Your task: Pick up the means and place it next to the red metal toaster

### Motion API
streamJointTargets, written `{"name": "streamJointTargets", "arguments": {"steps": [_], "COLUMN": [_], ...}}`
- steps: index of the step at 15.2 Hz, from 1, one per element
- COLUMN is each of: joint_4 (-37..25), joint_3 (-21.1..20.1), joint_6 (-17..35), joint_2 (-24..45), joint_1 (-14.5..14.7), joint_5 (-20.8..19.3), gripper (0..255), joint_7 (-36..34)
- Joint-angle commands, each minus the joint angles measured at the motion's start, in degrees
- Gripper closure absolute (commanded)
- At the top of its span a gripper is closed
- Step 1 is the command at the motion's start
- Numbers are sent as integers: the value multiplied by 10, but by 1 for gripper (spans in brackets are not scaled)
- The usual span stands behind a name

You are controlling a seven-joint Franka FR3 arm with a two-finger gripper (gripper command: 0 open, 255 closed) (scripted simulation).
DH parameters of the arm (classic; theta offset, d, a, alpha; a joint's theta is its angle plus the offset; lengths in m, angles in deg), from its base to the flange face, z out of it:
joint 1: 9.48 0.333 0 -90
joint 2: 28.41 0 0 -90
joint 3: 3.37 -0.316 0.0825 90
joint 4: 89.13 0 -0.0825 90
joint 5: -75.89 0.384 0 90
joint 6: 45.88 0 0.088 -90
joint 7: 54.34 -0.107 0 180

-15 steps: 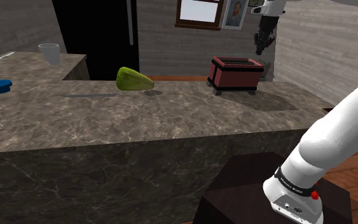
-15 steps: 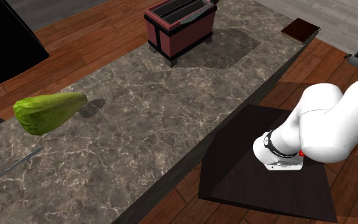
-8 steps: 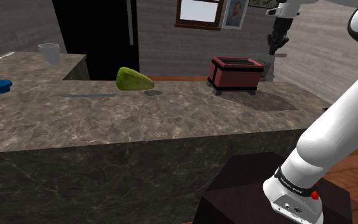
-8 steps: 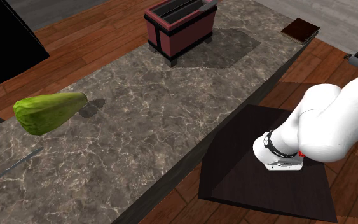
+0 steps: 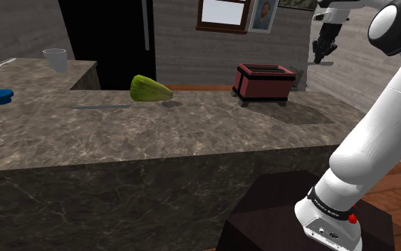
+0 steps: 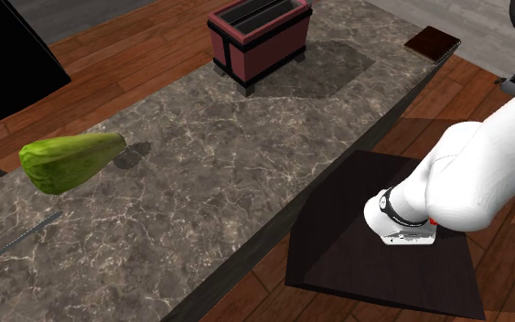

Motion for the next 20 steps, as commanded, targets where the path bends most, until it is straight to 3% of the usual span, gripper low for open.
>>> {"name": "streamJointTargets", "arguments": {"steps": [1, 20], "joint_4": [16, 177], "joint_3": [0, -2], "joint_6": [15, 165], "joint_2": [-1, -16], "joint_1": [0, 2], "joint_5": [0, -12], "gripper": [255, 255], "joint_7": [1, -13]}}
